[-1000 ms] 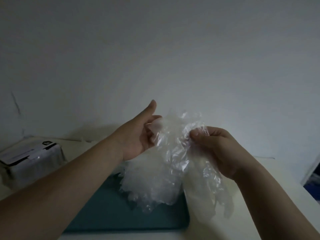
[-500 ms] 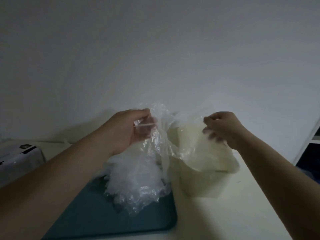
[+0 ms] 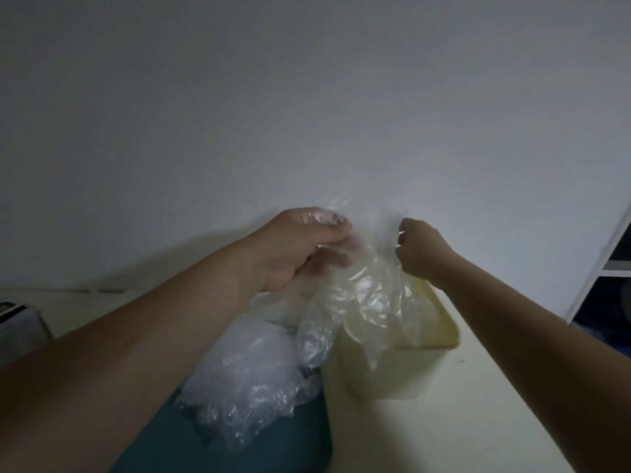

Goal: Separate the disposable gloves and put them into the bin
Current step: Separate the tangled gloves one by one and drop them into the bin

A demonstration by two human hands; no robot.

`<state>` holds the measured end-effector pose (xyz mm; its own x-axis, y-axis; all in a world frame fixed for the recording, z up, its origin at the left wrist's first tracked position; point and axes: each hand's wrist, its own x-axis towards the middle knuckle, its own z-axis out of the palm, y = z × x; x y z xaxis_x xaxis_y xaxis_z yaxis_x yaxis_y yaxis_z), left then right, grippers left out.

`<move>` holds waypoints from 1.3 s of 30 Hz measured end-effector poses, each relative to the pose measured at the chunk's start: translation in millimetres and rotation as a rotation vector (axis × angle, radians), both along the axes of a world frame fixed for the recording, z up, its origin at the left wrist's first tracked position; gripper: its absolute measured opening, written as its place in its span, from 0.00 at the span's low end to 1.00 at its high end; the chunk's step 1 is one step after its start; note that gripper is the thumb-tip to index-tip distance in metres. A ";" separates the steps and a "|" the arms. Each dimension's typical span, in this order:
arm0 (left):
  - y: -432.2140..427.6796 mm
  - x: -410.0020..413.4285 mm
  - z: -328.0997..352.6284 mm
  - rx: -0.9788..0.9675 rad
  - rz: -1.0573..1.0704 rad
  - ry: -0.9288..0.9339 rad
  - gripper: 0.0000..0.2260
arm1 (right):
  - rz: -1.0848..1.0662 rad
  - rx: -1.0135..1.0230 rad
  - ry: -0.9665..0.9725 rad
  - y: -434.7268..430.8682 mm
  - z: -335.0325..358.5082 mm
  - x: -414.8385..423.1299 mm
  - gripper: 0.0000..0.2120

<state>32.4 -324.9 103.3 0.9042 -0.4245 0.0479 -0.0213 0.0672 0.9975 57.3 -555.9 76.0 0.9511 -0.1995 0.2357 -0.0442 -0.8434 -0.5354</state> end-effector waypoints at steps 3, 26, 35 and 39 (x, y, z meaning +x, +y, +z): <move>-31.7 23.3 -19.1 0.046 0.052 0.022 0.04 | -0.041 0.297 -0.031 -20.4 9.2 -18.0 0.12; -31.0 28.8 -30.4 0.343 0.272 0.016 0.05 | 0.330 -0.512 0.683 49.9 -41.2 -24.9 0.38; 49.5 -18.9 -37.2 0.922 0.137 -0.481 0.05 | 0.256 -0.631 0.676 71.3 15.3 -54.0 0.31; 85.1 -40.9 -66.4 1.463 -0.009 -0.497 0.23 | 0.214 -0.507 0.239 101.4 20.6 -69.3 0.25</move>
<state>-8.5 -239.7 36.9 0.9209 -0.3724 -0.1153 -0.3648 -0.9275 0.0823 -12.0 -454.5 96.6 0.9962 0.0837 0.0259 0.0851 -0.9945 -0.0603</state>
